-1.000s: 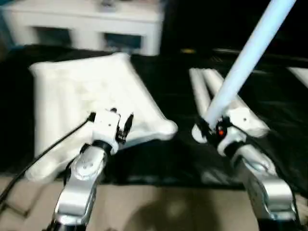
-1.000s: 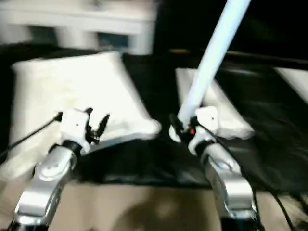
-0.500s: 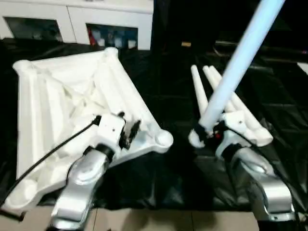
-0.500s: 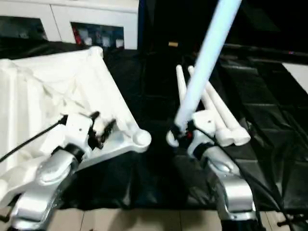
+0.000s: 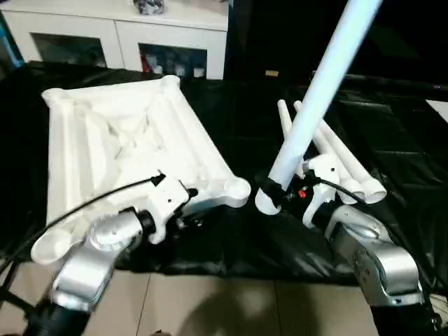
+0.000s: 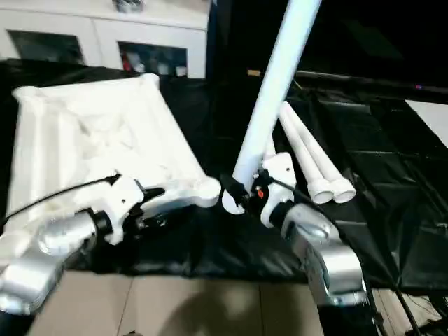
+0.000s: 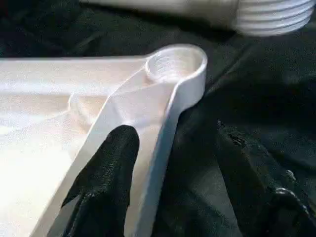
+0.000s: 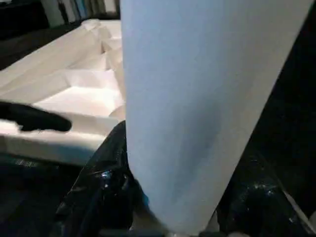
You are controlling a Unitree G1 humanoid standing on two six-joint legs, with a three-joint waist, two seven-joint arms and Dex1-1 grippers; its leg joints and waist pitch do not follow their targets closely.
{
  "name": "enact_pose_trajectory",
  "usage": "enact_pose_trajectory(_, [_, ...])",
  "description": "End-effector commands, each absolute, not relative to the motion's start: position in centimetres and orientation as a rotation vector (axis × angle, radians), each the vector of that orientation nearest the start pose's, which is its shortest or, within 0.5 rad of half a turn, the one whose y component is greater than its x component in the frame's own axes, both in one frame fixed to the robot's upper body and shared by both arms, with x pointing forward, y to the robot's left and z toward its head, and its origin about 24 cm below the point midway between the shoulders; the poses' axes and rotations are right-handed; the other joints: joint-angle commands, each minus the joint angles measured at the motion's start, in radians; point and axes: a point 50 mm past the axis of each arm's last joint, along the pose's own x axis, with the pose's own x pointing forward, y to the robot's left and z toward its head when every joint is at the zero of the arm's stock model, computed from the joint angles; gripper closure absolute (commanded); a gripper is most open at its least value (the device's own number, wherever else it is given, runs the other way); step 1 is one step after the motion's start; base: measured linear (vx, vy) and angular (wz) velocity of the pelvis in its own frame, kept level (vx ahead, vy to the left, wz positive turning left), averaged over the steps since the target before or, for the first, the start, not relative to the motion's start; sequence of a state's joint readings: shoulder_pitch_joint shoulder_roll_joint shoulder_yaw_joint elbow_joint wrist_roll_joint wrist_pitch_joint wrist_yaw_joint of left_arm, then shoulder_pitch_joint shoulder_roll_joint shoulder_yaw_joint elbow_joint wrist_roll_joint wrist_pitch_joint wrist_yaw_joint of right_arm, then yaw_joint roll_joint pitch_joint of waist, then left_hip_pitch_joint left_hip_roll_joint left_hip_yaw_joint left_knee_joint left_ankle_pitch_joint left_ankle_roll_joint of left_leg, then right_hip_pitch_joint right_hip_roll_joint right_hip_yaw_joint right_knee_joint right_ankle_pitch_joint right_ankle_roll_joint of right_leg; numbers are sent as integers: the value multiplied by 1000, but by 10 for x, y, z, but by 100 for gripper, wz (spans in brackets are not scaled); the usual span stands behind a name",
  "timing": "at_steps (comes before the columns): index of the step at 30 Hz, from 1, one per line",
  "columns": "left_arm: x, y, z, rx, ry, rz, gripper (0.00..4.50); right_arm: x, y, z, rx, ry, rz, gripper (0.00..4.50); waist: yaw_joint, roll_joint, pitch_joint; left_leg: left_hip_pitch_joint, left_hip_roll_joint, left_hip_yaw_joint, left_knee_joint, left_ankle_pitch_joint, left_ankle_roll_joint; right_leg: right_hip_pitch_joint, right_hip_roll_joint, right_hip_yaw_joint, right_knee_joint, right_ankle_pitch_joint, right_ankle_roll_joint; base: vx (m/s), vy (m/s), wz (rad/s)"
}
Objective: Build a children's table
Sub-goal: Move to table, then insert table leg to table base
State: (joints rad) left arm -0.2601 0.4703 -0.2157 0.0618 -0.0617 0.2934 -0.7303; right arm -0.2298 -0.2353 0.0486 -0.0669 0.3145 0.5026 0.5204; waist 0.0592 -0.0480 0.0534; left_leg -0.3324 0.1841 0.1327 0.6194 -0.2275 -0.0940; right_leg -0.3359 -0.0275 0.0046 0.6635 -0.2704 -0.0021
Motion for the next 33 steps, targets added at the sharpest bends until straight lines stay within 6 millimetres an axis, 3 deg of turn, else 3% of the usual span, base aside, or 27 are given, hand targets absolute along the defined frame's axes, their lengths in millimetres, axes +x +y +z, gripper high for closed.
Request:
enact_pose_trajectory(1, [288,157,63,419,304,-905,166,286,-138,82,94,203,681,261,-1,12,-43,4,35,-3,-92,-175,-35,11,-90,38,-102,-169,-164,-60,12,0])
enact_pose_trajectory(4, [295,156,63,426,322,-936,166,288,-139,83,85,203,687,261,2,11,-50,-2,34,3,-89,-127,-32,11,-87,36,-94,-76,-167,0,0,0])
enact_pose_trajectory(5, [296,156,63,434,323,-939,166,289,-139,83,85,204,688,261,3,11,-58,-8,34,7,-84,-68,-24,12,-86,35,-83,36,-177,0,0,0])
enact_pose_trajectory(7, [304,154,64,419,334,-954,166,289,-141,82,100,223,680,261,5,11,-59,-13,32,11,-81,-37,-14,13,-84,34,-78,116,-188,0,0,0])
enact_pose_trajectory(10, [311,151,64,394,359,-977,166,290,-143,81,89,232,661,261,9,10,-64,-15,30,12,-77,-9,-10,16,-84,34,-74,168,-194,0,0,0])
enact_pose_trajectory(12, [314,151,61,383,383,-997,166,293,-145,81,81,208,634,261,9,14,-69,-21,28,13,-73,35,-5,18,-83,33,-66,265,-200,0,0,0])
enact_pose_trajectory(13, [316,151,61,382,390,-1002,166,293,-145,81,84,201,632,261,10,15,-69,-21,28,14,-71,33,-5,17,-82,33,-66,271,-203,0,0,0])
enact_pose_trajectory(14, [318,151,60,383,393,-1004,195,293,-146,81,88,197,631,261,11,18,-71,-22,30,13,-71,38,-4,19,-82,32,-63,294,-208,0,0,0])
enact_pose_trajectory(24, [327,156,57,401,490,-1038,253,295,-147,85,93,187,646,261,12,25,-64,-20,35,12,-77,-30,-19,18,-88,31,-71,223,-223,0,0,0])
enact_pose_trajectory(26, [328,157,57,400,512,-1047,286,296,-146,86,99,187,661,261,12,24,-64,-20,36,12,-78,-30,-17,18,-89,31,-72,220,-226,0,0,0])
enact_pose_trajectory(29, [328,157,56,402,543,-1071,290,297,-145,87,99,185,671,261,13,26,-64,-21,35,12,-78,-26,-14,18,-89,30,-72,219,-231,0,0,0])
enact_pose_trajectory(33, [330,158,57,404,567,-1076,327,300,-143,89,99,190,686,261,11,27,-64,-20,36,12,-78,-21,-15,18,-89,30,-70,230,-238,0,0,0])
